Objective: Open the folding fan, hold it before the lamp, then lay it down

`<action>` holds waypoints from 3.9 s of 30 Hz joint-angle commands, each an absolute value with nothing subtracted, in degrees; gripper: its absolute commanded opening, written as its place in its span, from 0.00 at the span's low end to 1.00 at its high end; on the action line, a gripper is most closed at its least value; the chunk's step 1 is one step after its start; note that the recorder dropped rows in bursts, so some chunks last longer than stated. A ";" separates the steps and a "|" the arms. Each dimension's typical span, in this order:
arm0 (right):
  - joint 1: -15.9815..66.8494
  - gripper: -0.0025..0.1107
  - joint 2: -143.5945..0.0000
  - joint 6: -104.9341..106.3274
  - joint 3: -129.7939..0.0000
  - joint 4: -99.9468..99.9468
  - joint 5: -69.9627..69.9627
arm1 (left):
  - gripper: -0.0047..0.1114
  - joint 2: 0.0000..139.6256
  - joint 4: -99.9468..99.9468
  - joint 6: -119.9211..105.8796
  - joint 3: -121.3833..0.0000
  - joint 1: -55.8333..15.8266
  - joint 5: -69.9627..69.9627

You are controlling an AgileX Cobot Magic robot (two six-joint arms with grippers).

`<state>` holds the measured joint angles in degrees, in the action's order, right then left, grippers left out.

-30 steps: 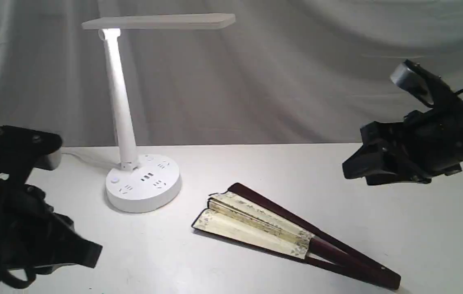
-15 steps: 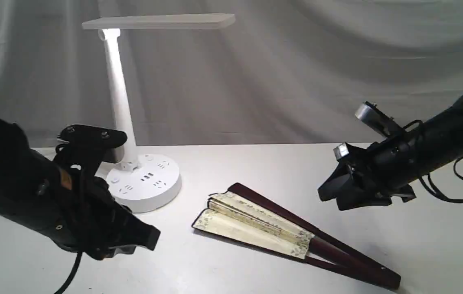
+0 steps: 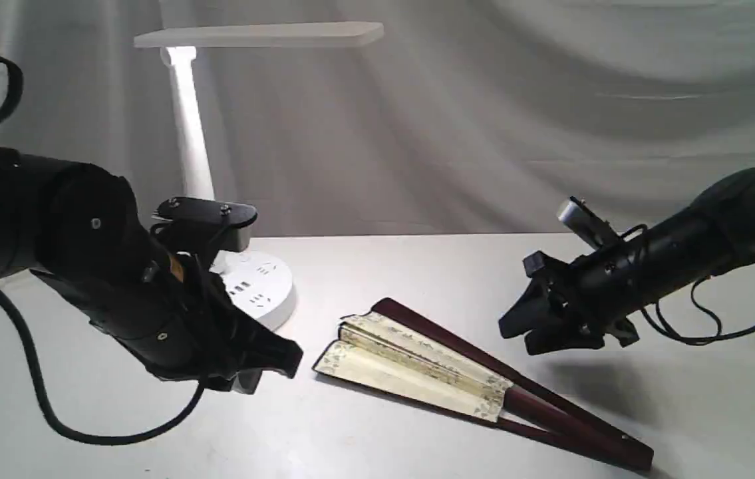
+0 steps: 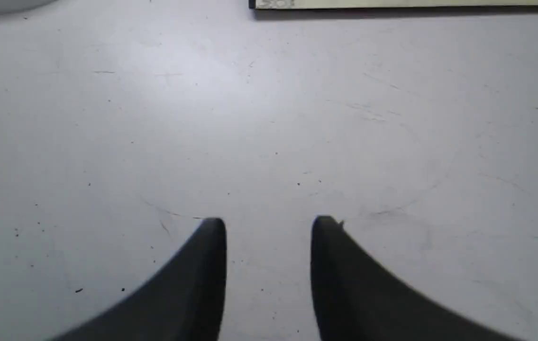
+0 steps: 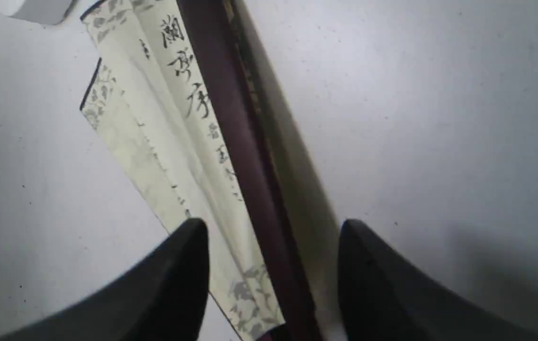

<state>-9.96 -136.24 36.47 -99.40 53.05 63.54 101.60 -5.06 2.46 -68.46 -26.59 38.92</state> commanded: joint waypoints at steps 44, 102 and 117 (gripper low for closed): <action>-4.68 0.02 -142.33 42.51 -99.81 64.76 69.37 | 0.30 102.35 -5.76 2.92 -68.99 -26.87 39.04; -4.47 0.02 -133.45 38.99 -99.81 76.49 69.96 | 0.30 90.14 -5.34 18.07 -24.68 -26.87 -50.67; -3.17 0.02 -133.45 38.00 -99.81 76.83 69.96 | 0.30 107.28 3.95 67.08 -32.59 -23.93 -51.82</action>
